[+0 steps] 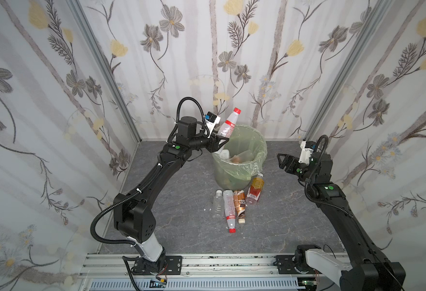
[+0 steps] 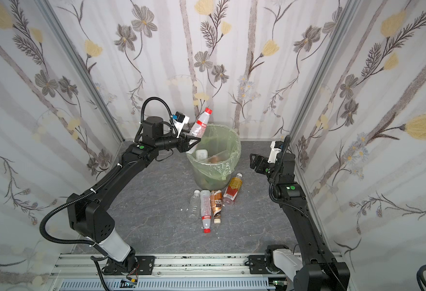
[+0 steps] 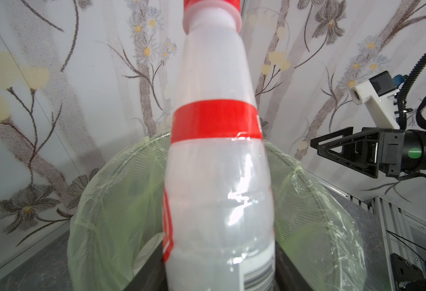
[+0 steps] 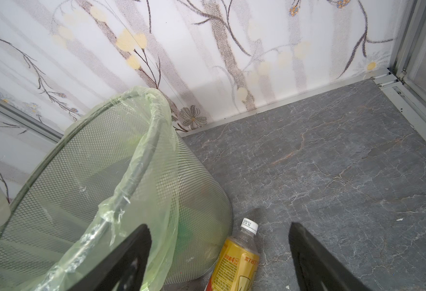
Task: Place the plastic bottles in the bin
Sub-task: 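Carry the red-cap bottle with the left gripper over the bin, then open the left gripper to drop the red-cap bottle into the bin, then withdraw the left arm while the right gripper lowers onto the yellow-label bottle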
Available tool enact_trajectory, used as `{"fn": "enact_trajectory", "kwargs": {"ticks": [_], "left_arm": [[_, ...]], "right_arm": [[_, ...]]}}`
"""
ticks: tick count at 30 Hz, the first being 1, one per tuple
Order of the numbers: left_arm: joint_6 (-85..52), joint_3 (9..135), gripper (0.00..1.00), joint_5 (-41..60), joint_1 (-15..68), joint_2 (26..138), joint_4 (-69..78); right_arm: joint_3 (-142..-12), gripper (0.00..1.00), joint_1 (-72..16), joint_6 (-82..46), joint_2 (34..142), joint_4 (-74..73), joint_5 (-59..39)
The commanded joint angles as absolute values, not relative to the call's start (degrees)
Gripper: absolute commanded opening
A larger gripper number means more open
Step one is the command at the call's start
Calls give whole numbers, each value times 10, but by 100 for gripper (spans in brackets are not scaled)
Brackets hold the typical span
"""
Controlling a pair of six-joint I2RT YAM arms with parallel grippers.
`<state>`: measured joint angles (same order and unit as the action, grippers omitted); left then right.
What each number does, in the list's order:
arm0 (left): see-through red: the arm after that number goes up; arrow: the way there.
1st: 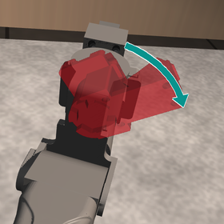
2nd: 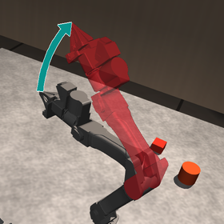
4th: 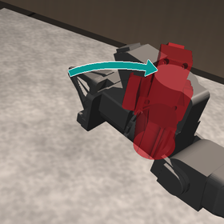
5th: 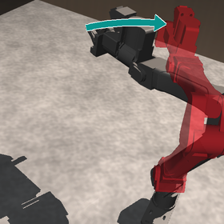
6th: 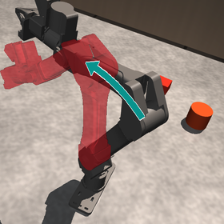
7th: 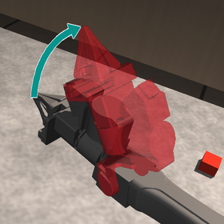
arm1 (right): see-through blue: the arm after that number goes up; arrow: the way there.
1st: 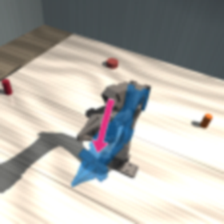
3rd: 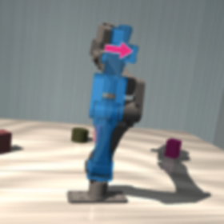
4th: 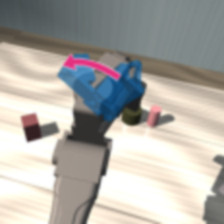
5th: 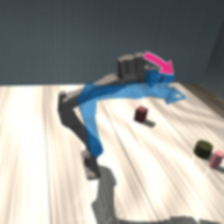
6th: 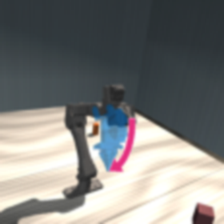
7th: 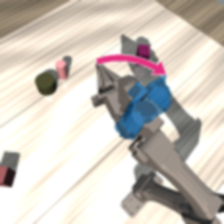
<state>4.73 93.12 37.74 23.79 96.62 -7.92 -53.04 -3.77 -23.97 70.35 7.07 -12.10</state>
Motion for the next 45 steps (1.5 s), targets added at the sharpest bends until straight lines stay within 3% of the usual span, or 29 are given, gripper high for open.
{"fn": "enact_trajectory", "kwargs": {"ticks": [1,5,13,17,26,45], "left_arm": [[54,947,53,386,239,976,-66],[49,965,53,386,244,994,-66],[52,963,62,385,252,1001,-67],[51,954,70,381,252,994,-67],[47,940,76,352,252,971,-67],[-13,795,82,156,247,858,-65]], "right_arm": [[-527,86,-37,-246,704,43,-128],[-522,86,-37,-249,704,41,-130],[-519,86,-37,-246,697,49,-135],[-513,86,-37,-245,695,51,-139],[-486,86,-38,-262,696,46,-168],[-396,87,-117,-295,738,52,-189]]}}
